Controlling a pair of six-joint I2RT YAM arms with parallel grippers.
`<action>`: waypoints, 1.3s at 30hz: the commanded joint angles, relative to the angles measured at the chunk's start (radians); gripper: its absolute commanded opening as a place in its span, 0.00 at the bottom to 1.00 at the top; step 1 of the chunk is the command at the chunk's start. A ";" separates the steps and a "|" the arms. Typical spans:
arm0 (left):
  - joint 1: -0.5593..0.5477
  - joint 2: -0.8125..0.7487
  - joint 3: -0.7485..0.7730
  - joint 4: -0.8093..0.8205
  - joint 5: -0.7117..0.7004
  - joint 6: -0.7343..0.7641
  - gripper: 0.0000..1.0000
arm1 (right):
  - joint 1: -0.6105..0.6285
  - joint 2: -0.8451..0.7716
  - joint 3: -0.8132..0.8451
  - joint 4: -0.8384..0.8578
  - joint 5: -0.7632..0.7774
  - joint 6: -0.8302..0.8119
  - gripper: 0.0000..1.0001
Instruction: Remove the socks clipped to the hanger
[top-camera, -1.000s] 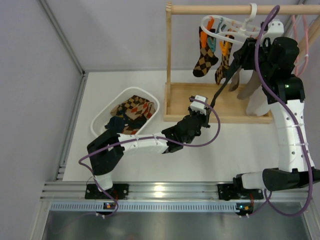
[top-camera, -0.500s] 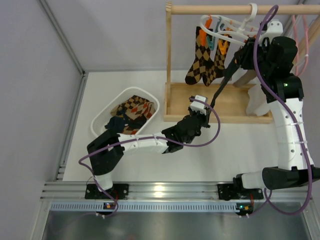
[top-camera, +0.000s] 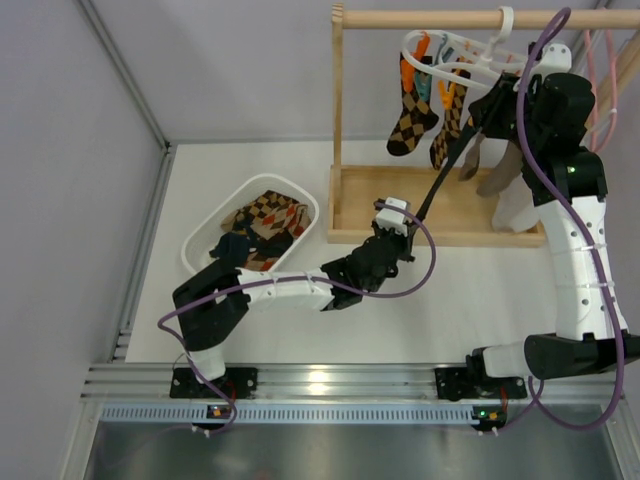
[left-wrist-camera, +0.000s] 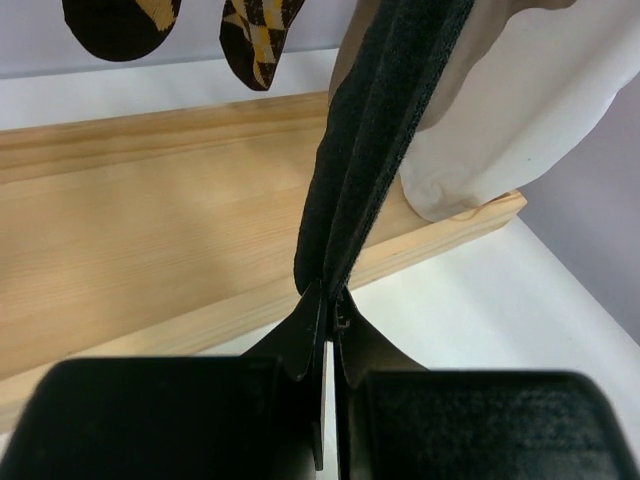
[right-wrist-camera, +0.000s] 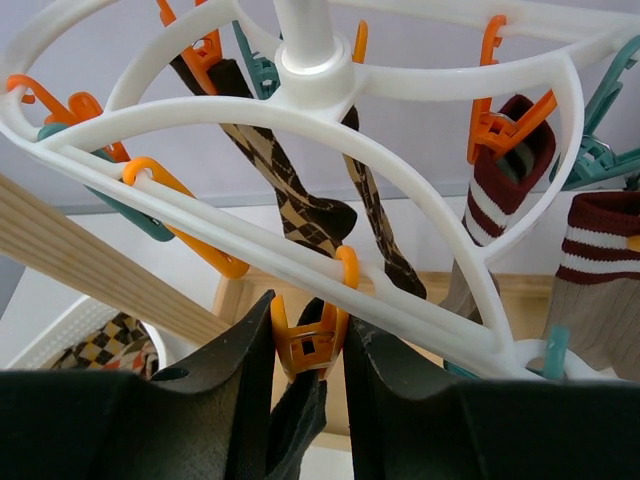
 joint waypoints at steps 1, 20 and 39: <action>-0.004 -0.050 -0.025 0.047 -0.020 -0.023 0.00 | -0.001 -0.020 0.041 0.061 0.033 0.045 0.00; -0.005 -0.172 -0.178 0.046 -0.060 -0.060 0.00 | 0.003 -0.012 0.032 0.067 0.069 0.045 0.00; 0.122 -0.717 -0.145 -0.770 -0.325 -0.110 0.00 | 0.005 -0.173 -0.187 0.162 -0.011 0.059 0.90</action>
